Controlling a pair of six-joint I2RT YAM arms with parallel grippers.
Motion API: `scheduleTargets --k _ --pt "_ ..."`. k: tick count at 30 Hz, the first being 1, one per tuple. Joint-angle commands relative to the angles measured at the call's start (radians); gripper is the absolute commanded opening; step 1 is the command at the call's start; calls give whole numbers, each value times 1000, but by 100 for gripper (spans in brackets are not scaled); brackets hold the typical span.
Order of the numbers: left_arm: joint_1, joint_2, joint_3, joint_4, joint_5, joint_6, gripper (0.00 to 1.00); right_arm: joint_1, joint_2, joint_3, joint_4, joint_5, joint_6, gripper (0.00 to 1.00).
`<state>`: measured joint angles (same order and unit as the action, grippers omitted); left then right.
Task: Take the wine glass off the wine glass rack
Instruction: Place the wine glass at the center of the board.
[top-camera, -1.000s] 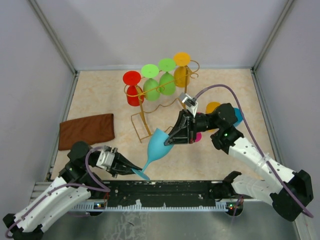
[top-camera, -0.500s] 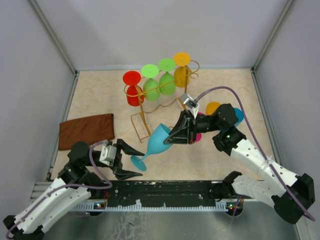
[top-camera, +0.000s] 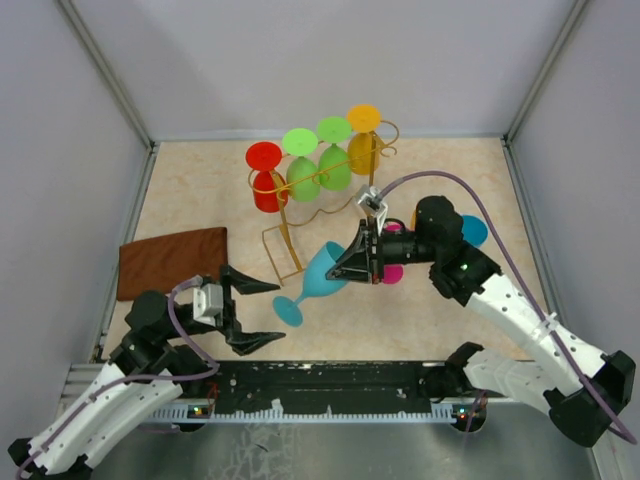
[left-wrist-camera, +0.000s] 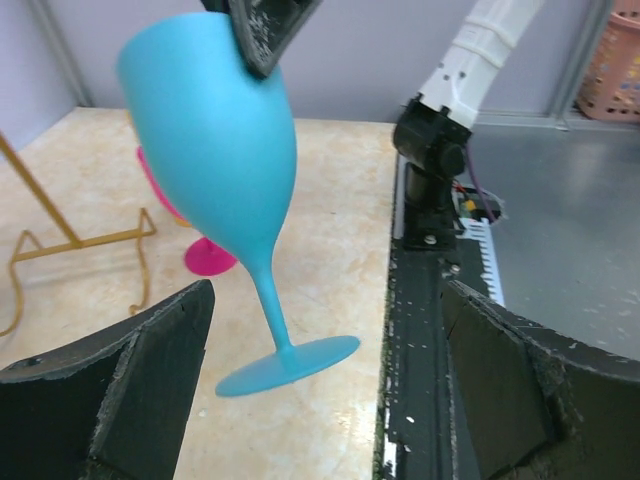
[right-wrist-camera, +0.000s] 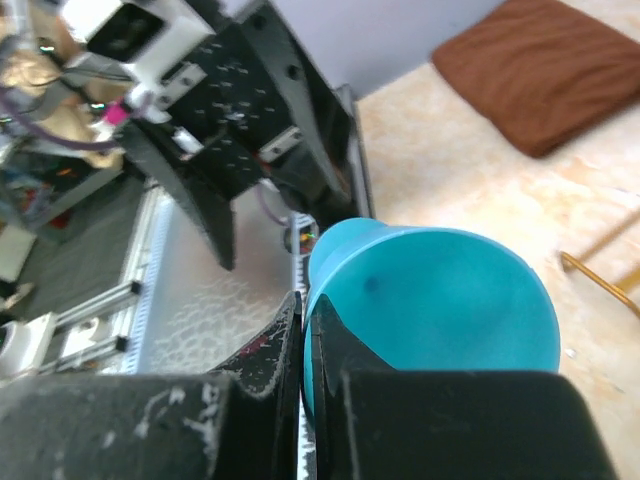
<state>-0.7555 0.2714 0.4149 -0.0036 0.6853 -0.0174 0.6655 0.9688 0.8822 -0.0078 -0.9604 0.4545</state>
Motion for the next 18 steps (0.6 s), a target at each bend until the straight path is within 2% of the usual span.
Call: scheduleTargets --k 1,4,9,18 --pt "-1 -46 0 -11 -173 4 100 47 5 132 -363 280 -180 0" --pt "0 -77 -8 -15 -242 2 100 78 23 179 -560 506 -226 0" --pt "-1 -111 -20 -17 -288 -4 100 80 62 203 -796 722 -255 0" --pt "-1 -109 -31 -7 -288 -14 100 80 66 185 -879 952 -291 0"
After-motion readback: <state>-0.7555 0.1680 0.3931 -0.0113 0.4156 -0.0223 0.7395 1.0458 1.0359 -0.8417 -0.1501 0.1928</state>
